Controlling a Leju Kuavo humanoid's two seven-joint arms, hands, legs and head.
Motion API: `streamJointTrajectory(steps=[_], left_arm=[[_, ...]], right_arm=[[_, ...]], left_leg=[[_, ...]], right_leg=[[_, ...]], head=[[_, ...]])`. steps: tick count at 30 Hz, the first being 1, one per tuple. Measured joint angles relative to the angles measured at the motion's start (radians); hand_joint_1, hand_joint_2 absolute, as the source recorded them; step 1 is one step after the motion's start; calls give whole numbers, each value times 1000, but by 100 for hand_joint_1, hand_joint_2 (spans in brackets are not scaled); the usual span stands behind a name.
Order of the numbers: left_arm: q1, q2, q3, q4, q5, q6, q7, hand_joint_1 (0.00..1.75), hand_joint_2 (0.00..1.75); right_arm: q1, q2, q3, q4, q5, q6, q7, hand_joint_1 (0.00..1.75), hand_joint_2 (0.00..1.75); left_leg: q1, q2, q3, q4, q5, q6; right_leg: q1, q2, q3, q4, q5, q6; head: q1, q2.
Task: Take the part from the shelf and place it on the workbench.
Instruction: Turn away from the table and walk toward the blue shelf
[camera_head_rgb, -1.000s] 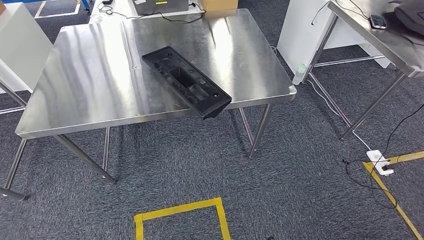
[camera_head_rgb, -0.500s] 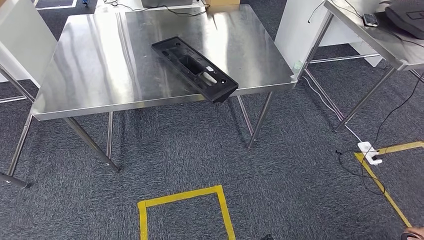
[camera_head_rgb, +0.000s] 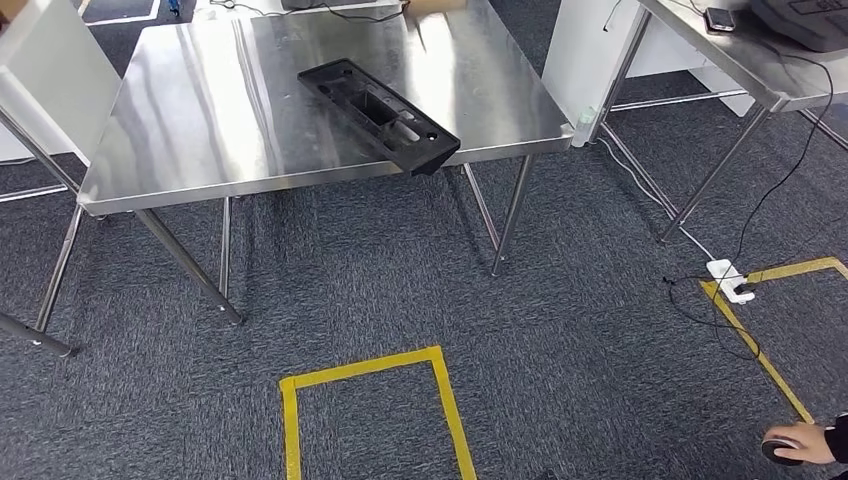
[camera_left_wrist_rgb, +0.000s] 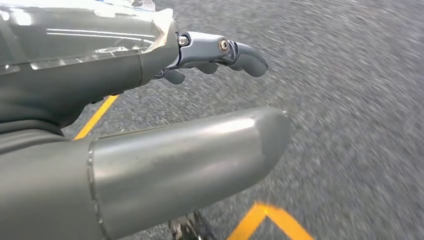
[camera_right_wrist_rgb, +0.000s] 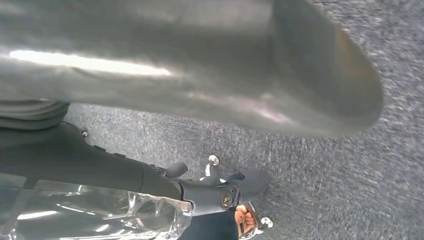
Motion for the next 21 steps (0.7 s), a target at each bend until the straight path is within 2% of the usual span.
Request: streamJointTrajectory(steps=[1,2,3,4,5,6,8,9,10,11,12,13,14,15,16,17,18,19,20,21], left_arm=[[0,0,1,0,3,5,0,0,0],[-1,-2,1,-1,6,9,0,0,0],[-2,-4,1,-2,7,13,0,0,0],[-4,-6,2,-3,8,16,0,0,0],[-5,-8,3,-4,9,18,0,0,0],[-6,-10,4,-4,8,18,-1,0,0],[-6,-11,6,-5,6,18,-2,0,0],[-6,-12,7,-5,4,17,-2,0,0],[-6,-13,8,-6,2,16,-2,0,0],[-6,-14,8,-7,1,16,-2,0,0],[-6,-14,8,-8,0,14,-3,0,0],[-6,-13,8,-9,0,13,-3,0,0],[-6,-13,8,-9,-1,11,-3,0,0],[-6,-13,8,-9,-2,9,-4,0,0],[-6,-13,8,-9,-4,8,-4,0,0],[-6,-13,8,-9,-7,6,-5,0,0],[-7,-13,8,-10,-10,3,-6,0,0],[-7,-13,8,-11,-13,1,-7,0,0],[-7,-13,8,-11,-15,-1,-8,0,0],[-7,-13,8,-12,-18,-2,-8,0,0]], right_arm=[[-1,1,0,0,8,2,2,0,0],[-3,1,1,0,16,4,5,0,0],[-7,2,2,0,24,6,7,0,0],[-12,3,5,0,33,7,10,0,0],[-17,5,8,-1,40,8,13,0,0],[-21,6,12,-1,46,8,16,0,0],[-26,9,17,-1,52,9,22,0,0],[-26,10,18,-1,52,9,24,0,0],[-26,11,18,-1,53,9,25,0,0],[-27,12,18,-1,52,9,26,0,0],[-27,13,18,-1,52,9,26,0,0],[-27,13,18,-1,52,8,26,0,0],[-27,12,18,-1,51,8,26,0,0],[-27,12,18,-1,49,7,26,0,0],[-27,12,18,-1,47,6,26,0,0],[-27,12,18,-1,44,5,26,0,0],[-28,11,18,-2,42,4,26,0,0],[-28,11,18,-2,40,2,26,0,0],[-28,10,17,-3,39,1,26,0,0],[-27,10,16,-4,37,0,26,0,0]], left_leg=[[7,0,37,-33,28,-7],[15,0,86,-94,44,-15],[17,-2,133,-163,45,-20],[18,-4,168,-219,35,-22],[16,-6,184,-253,21,-19],[10,-7,184,-264,15,-11],[4,-4,164,-271,29,17],[1,-2,152,-274,41,34],[0,0,138,-278,54,48],[-2,2,125,-278,66,57],[-4,3,110,-278,79,62],[-7,5,95,-277,91,63],[-9,6,80,-277,103,64],[-10,8,66,-277,115,63],[-12,8,54,-276,127,61],[-12,9,42,-276,140,59],[-13,9,32,-275,151,55],[-14,10,24,-275,162,50],[-15,11,19,-277,175,44],[-15,12,16,-281,187,39]], right_leg=[[-4,0,-17,12,5,5],[-7,-1,-34,28,9,10],[-8,0,-51,43,12,14],[-6,0,-66,56,16,21],[-3,1,-77,64,22,30],[0,1,-85,65,30,41],[3,3,-97,67,38,62],[2,4,-109,82,22,64],[1,5,-125,116,-10,60],[-2,6,-145,171,-57,51],[-1,6,-164,239,-102,45],[0,7,-175,302,-133,45],[1,8,-174,345,-145,51],[2,8,-156,355,-136,59],[3,9,-121,329,-115,68],[4,9,-71,272,-95,72],[6,9,-8,190,-87,70],[12,9,50,104,-90,64],[17,10,89,40,-98,55],[22,11,109,1,-104,49]], head=[[0,0],[-1,0],[-3,0],[-4,0],[-6,0],[-6,0],[-5,0],[-4,0],[-2,0],[-1,0],[2,0],[2,0],[3,0],[3,0],[3,0],[3,0],[4,0],[3,0],[2,0],[2,0]])
